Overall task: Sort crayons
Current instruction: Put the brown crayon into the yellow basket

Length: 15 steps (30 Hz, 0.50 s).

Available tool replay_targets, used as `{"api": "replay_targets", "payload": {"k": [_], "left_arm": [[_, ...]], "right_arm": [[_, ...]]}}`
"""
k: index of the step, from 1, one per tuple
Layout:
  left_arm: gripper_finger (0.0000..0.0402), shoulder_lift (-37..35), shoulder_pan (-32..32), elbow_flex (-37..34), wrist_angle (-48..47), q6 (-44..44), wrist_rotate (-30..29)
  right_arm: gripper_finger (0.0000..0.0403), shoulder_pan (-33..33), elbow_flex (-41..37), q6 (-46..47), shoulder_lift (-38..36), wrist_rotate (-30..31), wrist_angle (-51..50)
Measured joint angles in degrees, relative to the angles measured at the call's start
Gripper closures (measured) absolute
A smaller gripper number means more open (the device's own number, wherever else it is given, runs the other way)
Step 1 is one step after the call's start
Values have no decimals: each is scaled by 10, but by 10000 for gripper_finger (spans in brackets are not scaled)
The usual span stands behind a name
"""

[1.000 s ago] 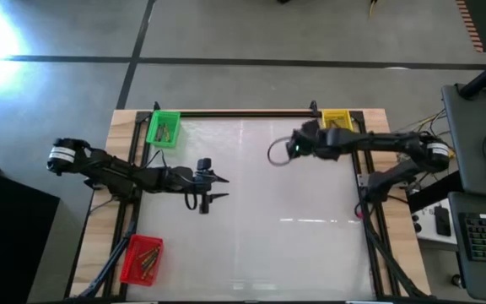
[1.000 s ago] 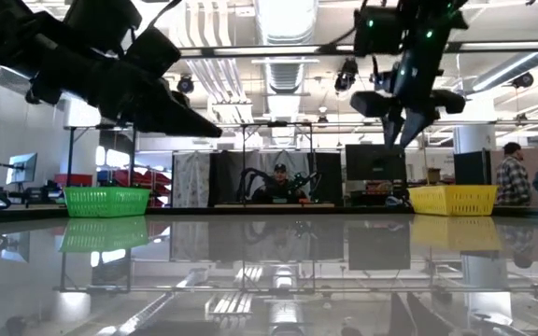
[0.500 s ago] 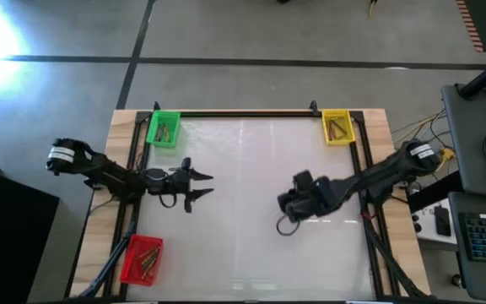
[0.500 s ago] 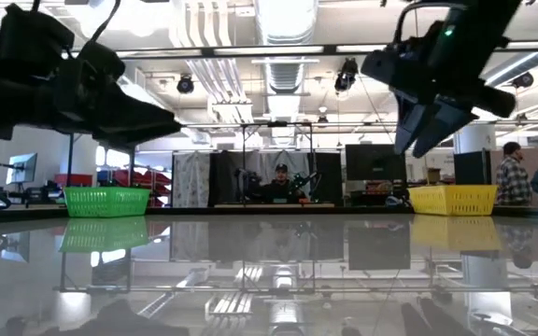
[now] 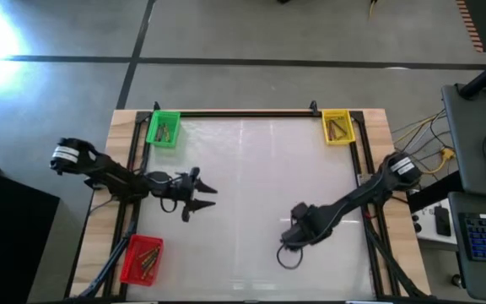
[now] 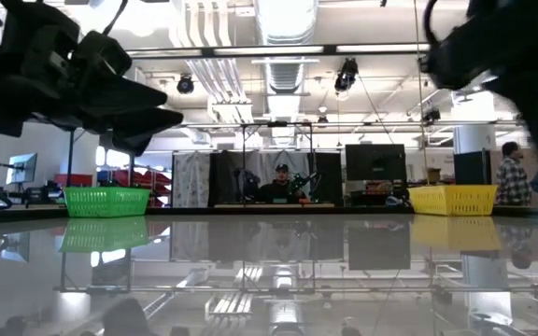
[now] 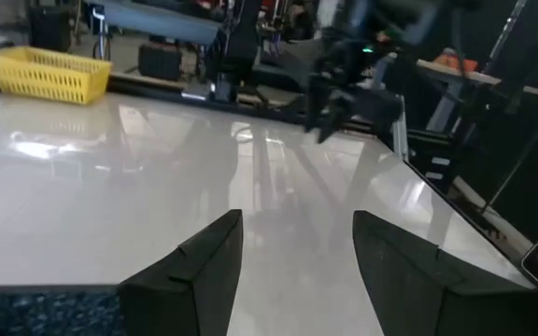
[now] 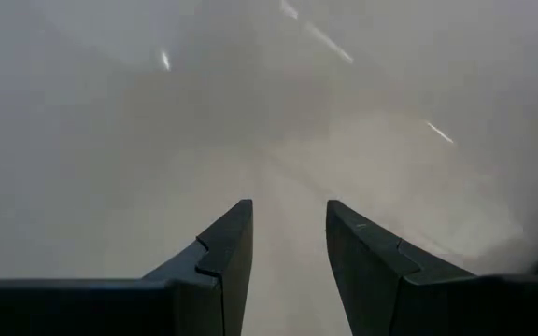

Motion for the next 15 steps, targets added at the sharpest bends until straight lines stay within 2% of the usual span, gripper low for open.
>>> {"api": "replay_targets", "payload": {"k": [4, 8, 10, 15], "left_arm": [[214, 11, -16, 0, 4, -20, -21], [214, 25, -17, 7, 15, -53, 1], [214, 35, -18, 20, 18, -46, 23], [214, 84, -18, 73, 17, 0, 24]], "right_arm": [[275, 44, 41, -55, 34, -48, -35], [277, 90, 69, -117, 67, -107, -73], [282, 106, 78, -124, 82, -127, -102], [292, 152, 89, -119, 105, -147, -113]]}}
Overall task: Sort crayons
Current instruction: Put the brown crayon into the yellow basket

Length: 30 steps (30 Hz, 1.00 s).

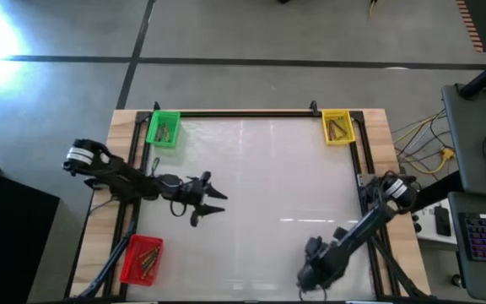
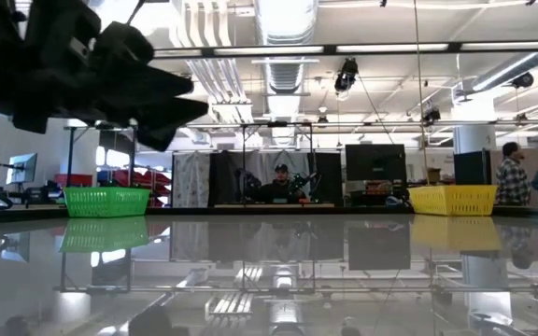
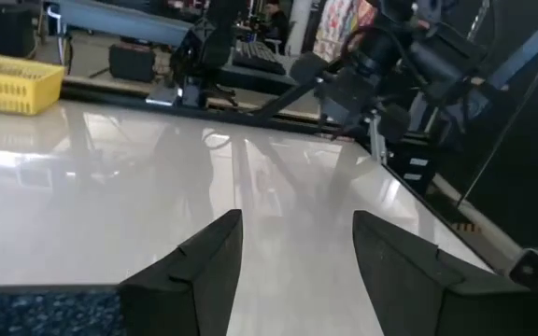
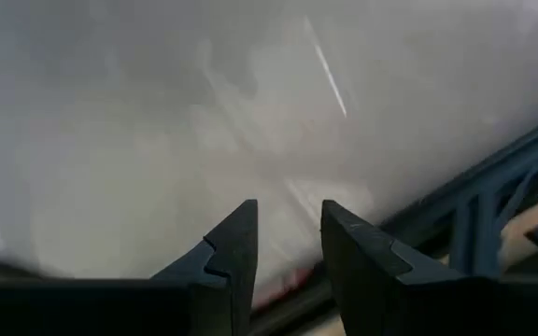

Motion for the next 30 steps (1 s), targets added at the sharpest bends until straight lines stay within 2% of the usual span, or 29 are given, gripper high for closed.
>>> {"api": "replay_targets", "payload": {"k": [5, 9, 16, 19, 22, 25, 27, 30], "left_arm": [[214, 66, 0, 65, -9, 9, 0], [214, 113, 0, 105, -21, -1, 1], [214, 118, 14, 107, 24, -15, 35], [214, 108, 22, 97, 46, -9, 37], [214, 108, 26, 96, 45, -7, 36], [214, 108, 25, 98, 47, -5, 37], [214, 108, 25, 99, 46, -4, 38], [214, 108, 25, 99, 46, -2, 38]], "right_arm": [[294, 49, 8, 6, 10, -80, -2], [294, 82, 8, 42, 10, -105, -2], [294, 92, 4, 304, 7, -147, 9], [294, 94, 4, 375, 7, -163, 25], [294, 100, 3, 362, 10, -164, 33], [294, 110, -2, 280, 21, -169, 41], [294, 113, -9, 232, 33, -201, 37], [294, 115, -28, 155, 49, -286, 37]]}}
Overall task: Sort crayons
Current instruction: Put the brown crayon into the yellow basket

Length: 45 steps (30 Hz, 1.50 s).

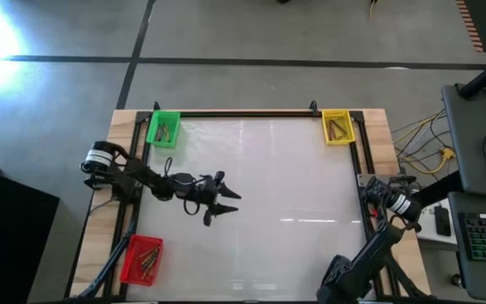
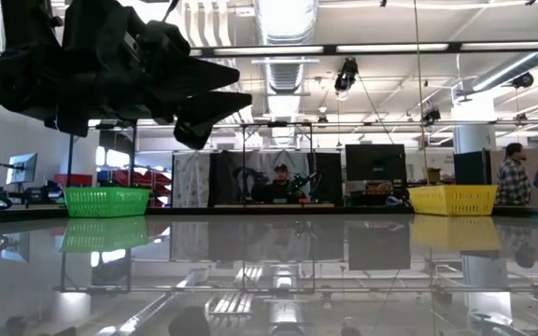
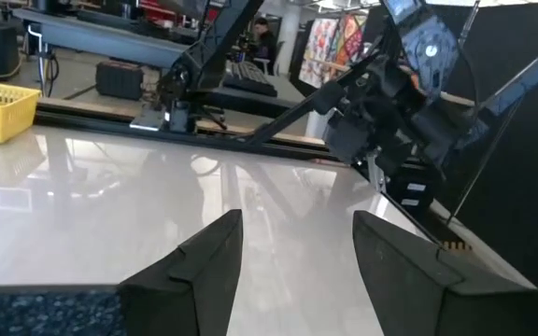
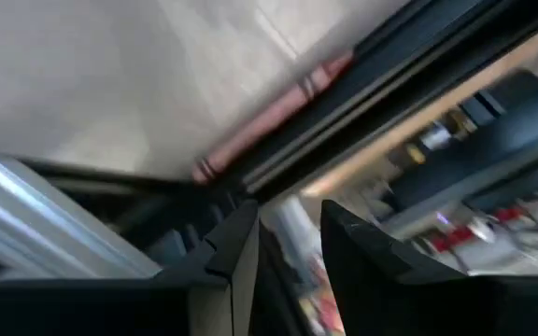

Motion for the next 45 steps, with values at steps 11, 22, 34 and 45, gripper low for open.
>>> {"api": "replay_targets", "payload": {"k": [11, 22, 34, 45], "left_arm": [[214, 0, 7, -2, -10, 15, -1], [214, 0, 12, -3, -14, 15, -2], [214, 0, 16, -3, -20, 15, -2], [214, 0, 16, -3, -22, 15, -2]], "right_arm": [[294, 0, -23, -183, 68, -55, 23], [299, 14, -25, -330, 92, -63, 18], [334, 21, 14, -328, 65, 61, 37], [344, -9, 42, -141, -68, 280, -40]]}}
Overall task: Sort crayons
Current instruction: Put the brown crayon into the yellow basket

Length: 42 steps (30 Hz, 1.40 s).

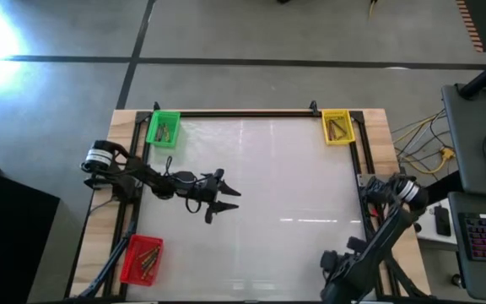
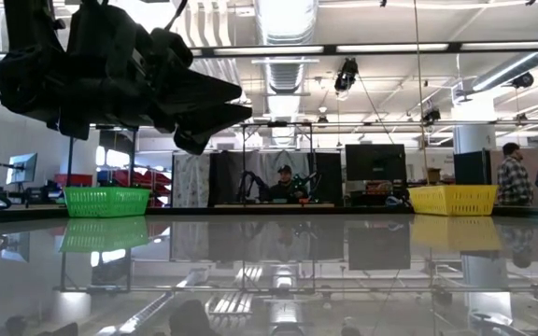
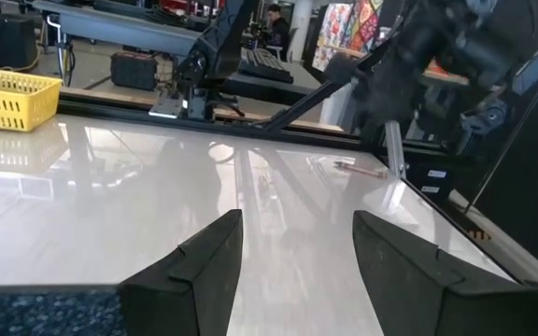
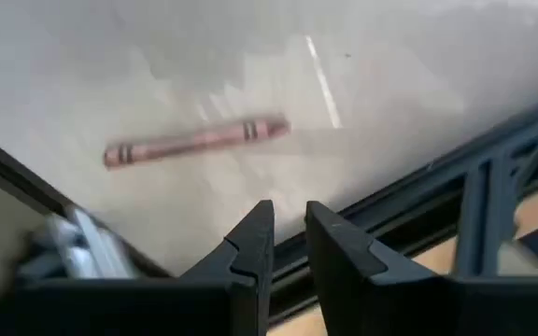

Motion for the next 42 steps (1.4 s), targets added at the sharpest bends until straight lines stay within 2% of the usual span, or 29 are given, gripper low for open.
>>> {"api": "replay_targets", "payload": {"k": [3, 8, 10, 13, 16, 20, 24, 29, 35, 42], "left_arm": [[214, 0, 0, 0, -2, -2, 0], [214, 0, 0, 0, -1, -5, 2], [214, 0, 0, 0, -1, -7, 4], [214, 0, 0, 1, -3, -19, 5], [214, -1, 0, 1, -10, -29, 5], [214, -4, 0, 1, -14, -35, 16], [214, -37, 7, -1, -48, -77, 25], [214, -120, 19, -6, -177, -86, 39], [214, -186, 21, -6, -263, -68, 36], [214, -209, 20, -7, -302, -70, 36]], "right_arm": [[344, 0, 0, 125, -28, 30, 2], [344, -1, -1, 402, -60, 138, 0], [344, -5, -1, 447, -71, 186, 6], [339, -21, -2, 449, -80, 242, 9], [319, -50, -10, 409, -80, 291, 26], [279, -103, -30, 356, -62, 315, 96], [242, -144, -37, 392, -39, 294, 130], [225, -173, -37, 467, -19, 183, 157], [227, -200, -38, 438, 9, 245, 287], [237, -249, -27, 355, 76, 201, 300]]}}
